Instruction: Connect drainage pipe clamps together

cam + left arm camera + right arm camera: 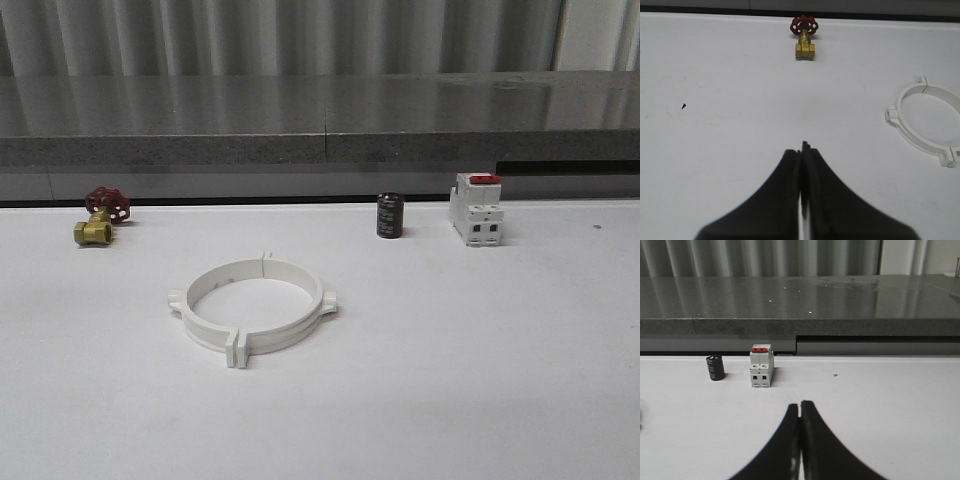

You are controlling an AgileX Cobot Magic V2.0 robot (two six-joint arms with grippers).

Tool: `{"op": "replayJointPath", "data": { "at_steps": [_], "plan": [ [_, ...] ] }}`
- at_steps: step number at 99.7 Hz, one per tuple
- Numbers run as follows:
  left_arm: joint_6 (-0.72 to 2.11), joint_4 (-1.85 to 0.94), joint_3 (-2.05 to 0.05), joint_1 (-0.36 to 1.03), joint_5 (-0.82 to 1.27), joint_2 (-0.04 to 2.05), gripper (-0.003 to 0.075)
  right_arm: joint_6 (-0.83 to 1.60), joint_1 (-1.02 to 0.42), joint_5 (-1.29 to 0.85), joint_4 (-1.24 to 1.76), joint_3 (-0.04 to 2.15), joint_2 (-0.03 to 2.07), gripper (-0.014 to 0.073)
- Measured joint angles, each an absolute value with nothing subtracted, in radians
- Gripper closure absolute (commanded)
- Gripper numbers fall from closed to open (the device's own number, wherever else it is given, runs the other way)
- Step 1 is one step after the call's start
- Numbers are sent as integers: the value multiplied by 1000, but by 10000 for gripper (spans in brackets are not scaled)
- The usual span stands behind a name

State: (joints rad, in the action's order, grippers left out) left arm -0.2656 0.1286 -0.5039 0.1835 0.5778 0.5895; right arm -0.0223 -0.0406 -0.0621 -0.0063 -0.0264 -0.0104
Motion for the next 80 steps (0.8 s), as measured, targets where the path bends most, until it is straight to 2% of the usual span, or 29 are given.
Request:
{"op": "replayJointPath", "data": {
  "at_steps": [80],
  "plan": [
    [-266, 129, -504, 184, 578, 589, 741, -22, -63, -44, -21, -29, -10, 661]
  ]
}}
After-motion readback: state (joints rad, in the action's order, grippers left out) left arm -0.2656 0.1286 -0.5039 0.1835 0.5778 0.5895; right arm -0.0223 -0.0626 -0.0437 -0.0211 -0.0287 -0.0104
